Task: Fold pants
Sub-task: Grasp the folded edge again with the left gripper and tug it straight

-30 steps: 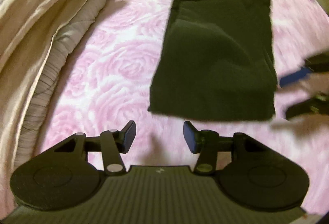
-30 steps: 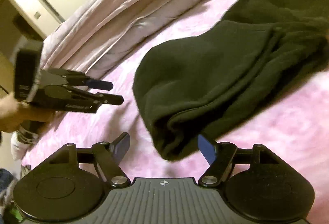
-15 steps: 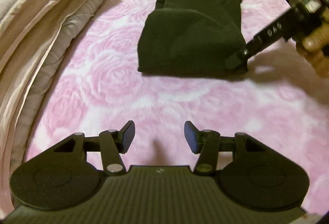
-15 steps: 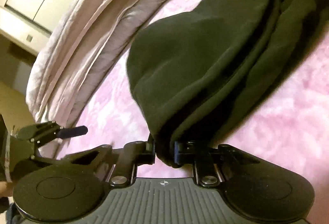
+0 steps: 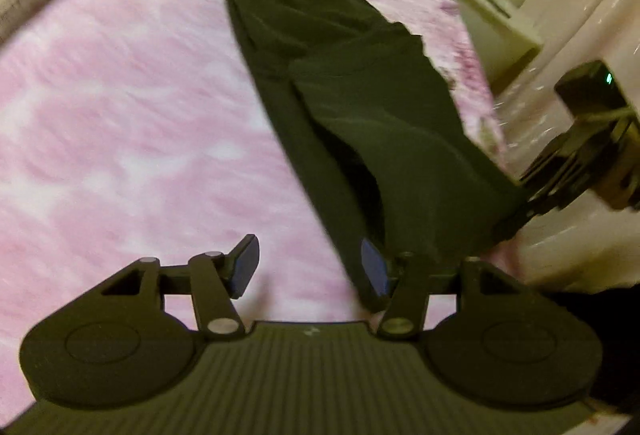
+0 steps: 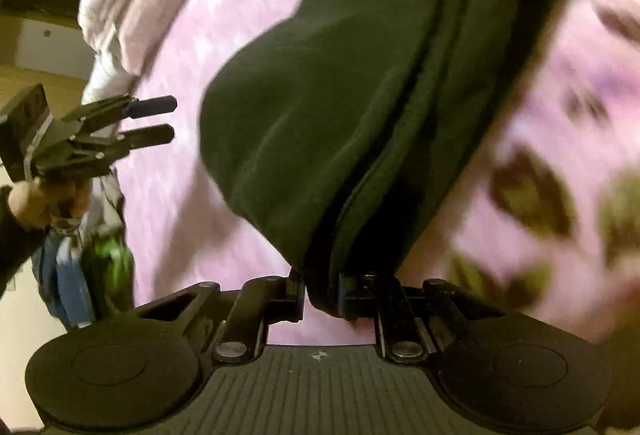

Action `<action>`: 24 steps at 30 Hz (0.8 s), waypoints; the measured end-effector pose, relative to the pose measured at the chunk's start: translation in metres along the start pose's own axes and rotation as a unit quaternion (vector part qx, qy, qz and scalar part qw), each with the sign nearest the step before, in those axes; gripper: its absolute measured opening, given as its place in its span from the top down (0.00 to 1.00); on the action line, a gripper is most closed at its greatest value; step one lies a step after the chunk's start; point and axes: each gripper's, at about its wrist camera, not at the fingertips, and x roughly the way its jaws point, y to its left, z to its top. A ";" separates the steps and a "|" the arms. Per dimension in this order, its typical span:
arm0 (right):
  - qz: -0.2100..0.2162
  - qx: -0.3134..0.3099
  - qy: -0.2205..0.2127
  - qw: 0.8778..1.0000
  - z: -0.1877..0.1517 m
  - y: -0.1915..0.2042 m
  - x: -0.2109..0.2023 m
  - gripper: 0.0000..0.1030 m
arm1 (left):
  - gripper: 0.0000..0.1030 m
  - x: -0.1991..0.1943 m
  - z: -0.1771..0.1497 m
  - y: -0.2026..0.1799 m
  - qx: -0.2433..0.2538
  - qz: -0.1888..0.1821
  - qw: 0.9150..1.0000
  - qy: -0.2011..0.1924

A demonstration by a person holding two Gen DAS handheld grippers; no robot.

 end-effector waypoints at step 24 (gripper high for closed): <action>-0.084 -0.026 -0.228 0.970 0.088 -0.039 -0.010 0.45 | 0.54 0.136 0.131 0.029 -0.067 -0.076 0.995 0.009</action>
